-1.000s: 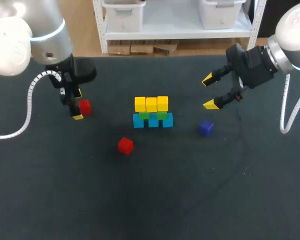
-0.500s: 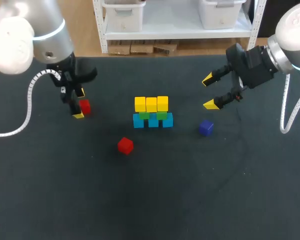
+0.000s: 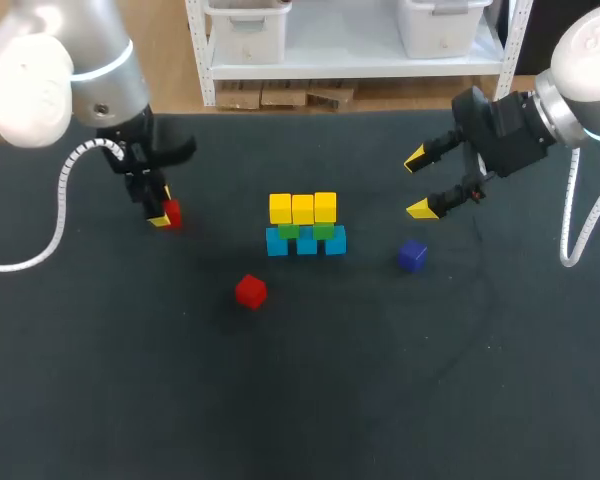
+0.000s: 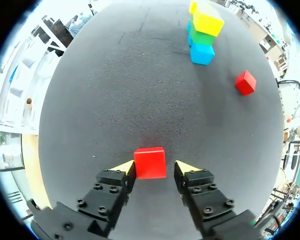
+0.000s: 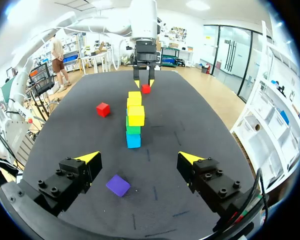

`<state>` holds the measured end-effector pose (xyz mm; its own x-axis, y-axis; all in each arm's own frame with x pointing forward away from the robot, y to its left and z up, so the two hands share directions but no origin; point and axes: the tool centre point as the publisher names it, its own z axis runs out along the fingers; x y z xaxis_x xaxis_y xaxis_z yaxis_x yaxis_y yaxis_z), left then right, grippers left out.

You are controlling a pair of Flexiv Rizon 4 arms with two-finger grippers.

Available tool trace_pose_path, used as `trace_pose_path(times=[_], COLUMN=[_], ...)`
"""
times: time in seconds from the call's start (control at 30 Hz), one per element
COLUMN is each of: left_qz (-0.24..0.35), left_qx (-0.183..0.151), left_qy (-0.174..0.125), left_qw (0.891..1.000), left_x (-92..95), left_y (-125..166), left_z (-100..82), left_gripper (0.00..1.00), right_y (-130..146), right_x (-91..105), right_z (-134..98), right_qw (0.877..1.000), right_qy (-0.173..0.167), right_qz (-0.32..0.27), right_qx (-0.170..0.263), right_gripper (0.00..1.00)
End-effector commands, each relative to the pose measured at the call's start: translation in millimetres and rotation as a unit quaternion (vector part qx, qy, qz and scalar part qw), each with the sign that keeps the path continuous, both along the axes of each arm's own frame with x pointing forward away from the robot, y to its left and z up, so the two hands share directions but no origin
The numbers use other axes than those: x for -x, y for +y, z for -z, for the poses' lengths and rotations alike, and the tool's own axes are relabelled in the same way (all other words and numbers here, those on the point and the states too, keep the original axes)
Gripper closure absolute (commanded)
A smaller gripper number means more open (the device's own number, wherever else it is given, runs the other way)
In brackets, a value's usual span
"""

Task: Place the blue cubes, place green cubes on the blue cubes, place the yellow cubes on the green cubes, then place the red cubes on the yellow cubes, and place purple cube on the red cubes.

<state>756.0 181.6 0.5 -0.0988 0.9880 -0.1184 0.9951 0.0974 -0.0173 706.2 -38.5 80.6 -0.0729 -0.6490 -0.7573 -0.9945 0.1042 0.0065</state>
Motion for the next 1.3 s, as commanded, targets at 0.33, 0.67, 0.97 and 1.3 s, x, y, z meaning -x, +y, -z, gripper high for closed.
trace_pose_path(times=[0.33,0.67,0.97,1.3], left_qz=[-0.001,-0.027,-0.045,-0.037], left_qx=[0.008,0.022,0.044,0.042], left_qy=[-0.001,-0.023,-0.063,-0.087], left_qw=[1.0,0.999,0.996,0.995], left_x=[-5.7,7.4,42.0,59.4], left_y=[-3,-12,-46,-78], left_z=[5.6,-21.3,-83.4,-136.2], left_gripper=[1.0,1.0,1.0,1.0], right_y=[0,0,0,0], right_x=[-0.6,-0.6,-0.6,-0.6], right_z=[1,1,1,1], right_qw=[1.0,1.0,1.0,1.0], right_qy=[0.0,0.0,0.0,0.0], right_qz=[-0.001,-0.001,-0.001,-0.001], right_qx=[-0.001,-0.001,-0.001,-0.001], right_gripper=[0.0,0.0,0.0,0.0])
